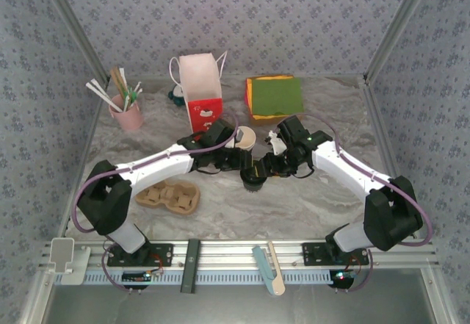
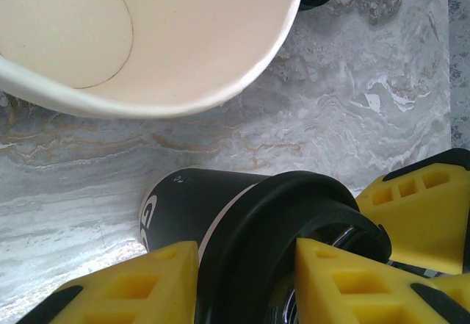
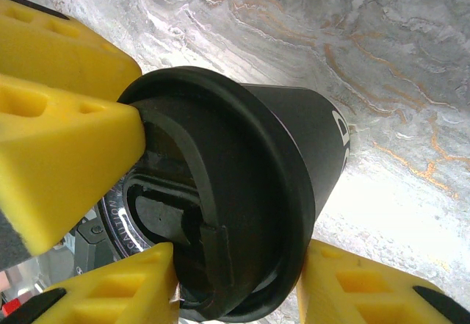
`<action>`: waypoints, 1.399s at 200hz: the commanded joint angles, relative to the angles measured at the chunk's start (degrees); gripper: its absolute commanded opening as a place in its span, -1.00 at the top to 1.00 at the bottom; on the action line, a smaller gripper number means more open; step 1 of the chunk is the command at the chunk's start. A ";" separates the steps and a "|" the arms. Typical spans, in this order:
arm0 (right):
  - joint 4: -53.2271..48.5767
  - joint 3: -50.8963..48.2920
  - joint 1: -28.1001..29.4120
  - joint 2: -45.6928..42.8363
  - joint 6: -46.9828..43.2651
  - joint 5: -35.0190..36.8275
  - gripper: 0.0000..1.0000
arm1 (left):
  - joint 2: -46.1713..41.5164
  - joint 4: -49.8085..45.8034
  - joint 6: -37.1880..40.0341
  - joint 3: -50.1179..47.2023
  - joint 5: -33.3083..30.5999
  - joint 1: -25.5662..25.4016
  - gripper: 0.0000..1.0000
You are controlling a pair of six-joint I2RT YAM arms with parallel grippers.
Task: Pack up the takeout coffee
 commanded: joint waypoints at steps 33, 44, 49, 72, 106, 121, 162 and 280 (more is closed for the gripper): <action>-4.38 -1.93 0.81 3.61 -1.00 4.67 0.17 | 1.95 -11.36 0.77 0.82 -3.76 0.07 0.24; -4.37 -1.91 0.88 3.69 -0.98 4.74 0.17 | 1.86 -12.66 1.27 3.09 -3.56 0.07 0.24; -4.38 -1.84 0.85 3.77 -0.94 4.75 0.17 | 1.78 -12.95 1.42 3.98 -3.30 0.03 0.22; -4.57 -1.69 0.70 3.99 -0.87 5.26 0.16 | 0.85 -13.32 1.24 6.32 -2.38 -0.39 0.11; -4.53 -1.47 0.45 4.54 -0.81 5.12 0.16 | -0.34 -14.58 1.03 6.52 -1.75 -0.98 0.02; -4.48 -1.45 0.38 4.56 -0.81 5.00 0.16 | -0.92 -14.34 0.59 5.18 -1.51 -1.39 0.08; -4.29 -0.99 0.36 4.56 -0.81 4.65 0.15 | -1.33 -13.62 -0.16 2.63 -1.92 -1.60 0.19; -3.95 8.87 -2.06 4.75 0.69 0.28 0.00 | -0.10 -13.79 0.23 1.88 -3.14 -1.95 0.24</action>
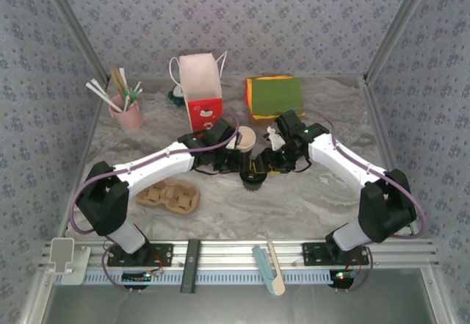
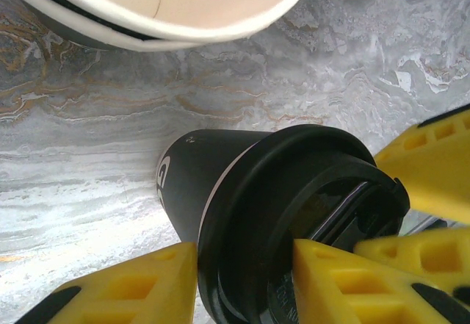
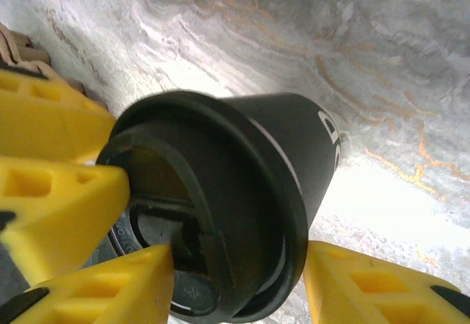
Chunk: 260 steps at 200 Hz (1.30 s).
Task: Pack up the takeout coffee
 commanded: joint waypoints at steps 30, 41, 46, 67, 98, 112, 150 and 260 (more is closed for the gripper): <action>0.48 3.05 -1.84 1.10 0.73 -0.91 -0.07 | 0.28 -4.48 0.46 -1.73 -1.53 -0.86 0.24; 0.67 3.32 -2.01 1.37 0.64 -0.91 -0.01 | 0.29 -4.44 0.58 -1.73 -1.58 -0.90 0.24; 0.72 3.44 -2.05 1.63 0.56 -1.02 0.04 | 0.43 -4.47 0.55 -1.60 -1.53 -0.91 0.24; 1.24 3.58 -2.08 2.68 0.47 -1.07 0.17 | 0.46 -4.57 0.53 -1.58 -1.53 -1.08 0.24; 2.12 3.34 -1.91 4.06 0.53 -1.09 0.34 | 0.56 -4.66 0.68 -1.58 -1.53 -1.06 0.24; 2.19 2.76 -1.80 4.25 0.56 -0.92 0.40 | 0.54 -4.66 0.67 -1.58 -1.58 -1.07 0.24; 2.50 -0.79 -1.66 3.50 0.39 0.10 0.41 | 0.75 -4.31 0.59 -2.38 -1.78 -1.02 0.25; 1.37 -5.18 -1.60 0.50 0.47 1.85 0.33 | 0.72 -4.35 0.83 -3.75 -2.24 -1.28 0.25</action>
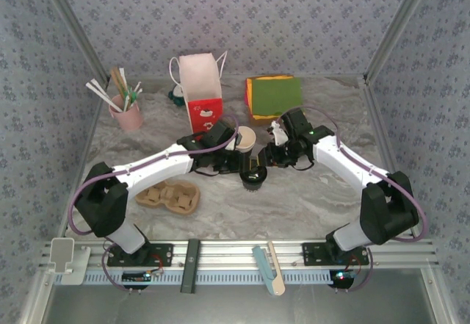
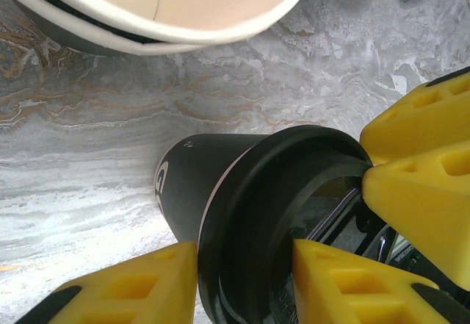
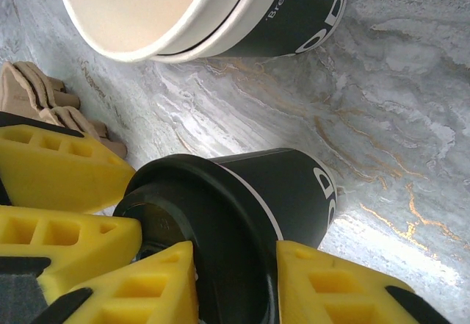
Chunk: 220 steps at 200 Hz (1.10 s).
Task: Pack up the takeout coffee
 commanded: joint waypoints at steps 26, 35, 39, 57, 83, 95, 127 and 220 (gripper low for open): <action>-9.85 2.53 1.00 0.50 -0.81 3.93 0.06 | 1.09 -7.30 0.90 -0.99 -2.26 -1.25 0.25; -10.57 3.61 1.00 0.10 -1.08 3.99 -0.03 | 1.28 -7.31 0.95 -0.99 -2.27 -1.30 0.25; -10.89 4.07 1.01 -0.09 -1.17 4.00 -0.07 | 1.33 -7.19 0.93 -1.04 -2.26 -1.33 0.25; -11.74 4.77 1.18 -1.38 -1.53 4.07 -0.22 | 1.59 -7.09 0.82 -1.20 -2.26 -1.34 0.25; -11.94 2.86 1.42 -3.24 -1.68 3.44 -0.27 | 1.49 -7.00 0.87 -1.10 -2.38 -1.43 0.25; -11.78 1.70 1.60 -3.37 -1.81 2.63 -0.26 | 1.61 -7.00 0.87 -1.08 -2.26 -1.43 0.25; -10.84 0.00 2.81 -2.91 -1.70 2.38 -0.02 | 1.85 -6.90 0.92 -1.07 -2.08 -1.43 0.25; -10.75 -2.63 3.87 -1.12 -2.06 5.76 0.23 | 1.80 -7.46 1.10 -0.51 -2.26 -1.44 0.25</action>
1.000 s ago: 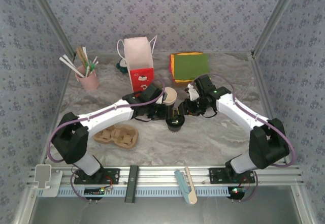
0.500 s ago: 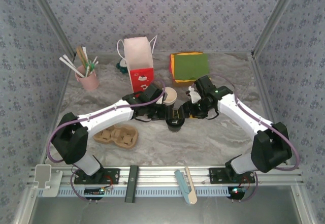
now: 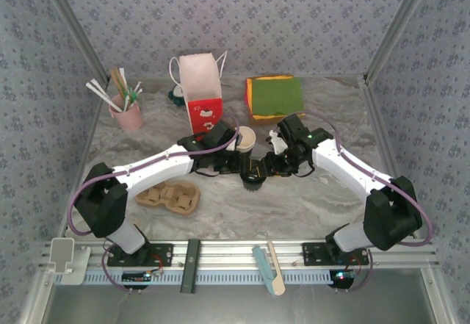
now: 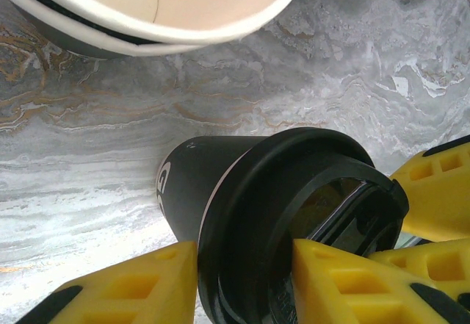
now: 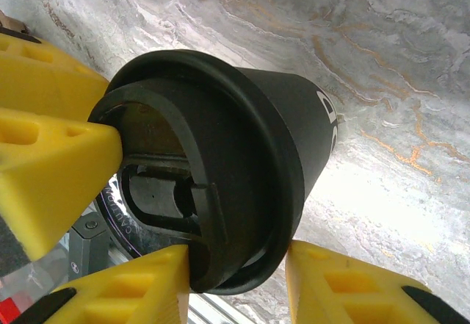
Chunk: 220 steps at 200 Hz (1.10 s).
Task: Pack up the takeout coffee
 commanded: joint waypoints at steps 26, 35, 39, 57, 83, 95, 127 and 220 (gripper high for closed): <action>-2.99 -0.33 0.33 0.71 -0.95 3.05 0.19 | 1.59 -8.51 1.57 1.34 -1.36 -0.86 0.25; -3.09 0.39 0.34 0.54 -0.81 2.78 0.17 | 1.61 -8.88 1.77 2.07 -1.36 -0.85 0.24; -3.00 0.72 0.29 0.51 -0.81 2.55 0.16 | 1.59 -9.03 1.80 2.33 -1.36 -0.84 0.23; -2.97 1.86 0.21 0.31 -0.63 2.26 0.09 | 1.42 -9.47 2.02 3.78 -1.46 -0.84 0.21; -3.19 2.94 -0.23 0.44 -0.79 2.07 0.00 | 1.43 -10.15 2.34 5.63 -1.45 -0.86 0.16; -3.23 3.37 -0.45 0.44 -0.63 1.67 -0.02 | 1.54 -10.25 2.54 6.28 -1.44 -0.85 0.15; -3.42 4.64 -0.66 0.54 -0.55 0.96 -0.06 | 1.73 -10.43 2.61 7.71 -1.30 -0.86 0.11; -6.48 11.84 -1.35 -0.14 -0.66 3.64 -0.22 | -2.28 -14.06 4.09 13.28 -3.93 0.99 -0.22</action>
